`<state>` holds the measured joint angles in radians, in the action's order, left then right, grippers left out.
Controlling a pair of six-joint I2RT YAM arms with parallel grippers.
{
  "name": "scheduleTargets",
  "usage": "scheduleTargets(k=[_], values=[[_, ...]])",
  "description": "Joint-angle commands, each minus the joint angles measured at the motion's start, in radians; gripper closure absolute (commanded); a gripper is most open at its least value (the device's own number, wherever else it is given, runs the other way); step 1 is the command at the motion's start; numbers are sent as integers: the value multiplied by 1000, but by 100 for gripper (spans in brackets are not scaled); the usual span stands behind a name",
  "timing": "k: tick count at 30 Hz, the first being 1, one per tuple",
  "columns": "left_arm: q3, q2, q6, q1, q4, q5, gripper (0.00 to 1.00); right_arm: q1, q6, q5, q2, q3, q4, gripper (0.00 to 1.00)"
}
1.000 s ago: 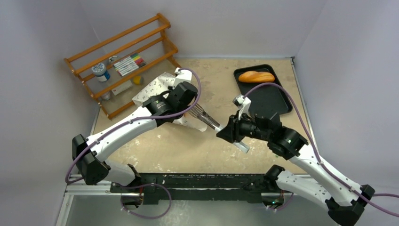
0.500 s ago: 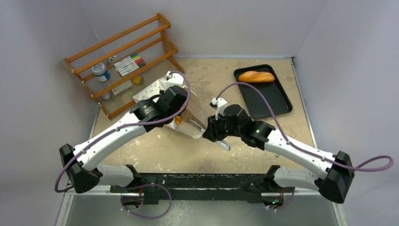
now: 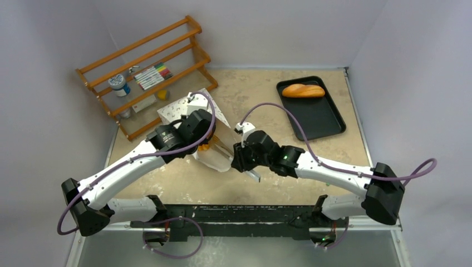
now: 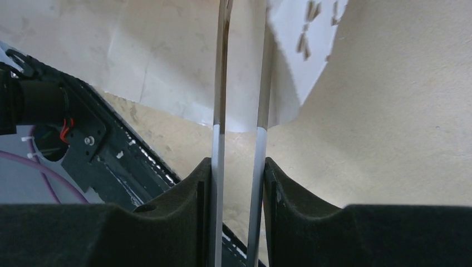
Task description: Take the fake bread out of the paper bag
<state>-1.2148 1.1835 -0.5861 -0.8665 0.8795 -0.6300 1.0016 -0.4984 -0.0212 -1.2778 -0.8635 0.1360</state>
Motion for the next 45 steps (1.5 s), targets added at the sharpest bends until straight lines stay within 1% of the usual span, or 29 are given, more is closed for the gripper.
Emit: scheduleTargets(k=[1, 5, 11, 14, 18, 25, 35, 41, 45], values=[[6, -1, -36, -3, -16, 42, 100, 36, -29, -76, 1, -63, -78, 64], [2, 13, -37, -9, -31, 51, 100, 43, -31, -79, 2, -81, -91, 64], [-17, 25, -37, -19, -46, 58, 100, 44, -30, -73, -58, -96, -84, 63], [-23, 27, -37, -24, -62, 59, 100, 45, -35, -76, -85, -139, -71, 63], [-33, 27, -28, -28, -66, 51, 100, 45, -48, -79, -100, -137, -57, 62], [-40, 20, -10, -28, -64, 41, 100, 45, -60, -107, -96, -138, -21, 59], [-43, 13, 3, -28, -67, 31, 100, 46, -71, -103, -105, -147, 19, 54], [-55, 16, 6, -28, -78, 48, 100, 45, -69, -57, -146, -152, -19, 53], [-63, 19, 9, -28, -87, 60, 100, 46, -60, -49, -191, -185, -31, 53]])
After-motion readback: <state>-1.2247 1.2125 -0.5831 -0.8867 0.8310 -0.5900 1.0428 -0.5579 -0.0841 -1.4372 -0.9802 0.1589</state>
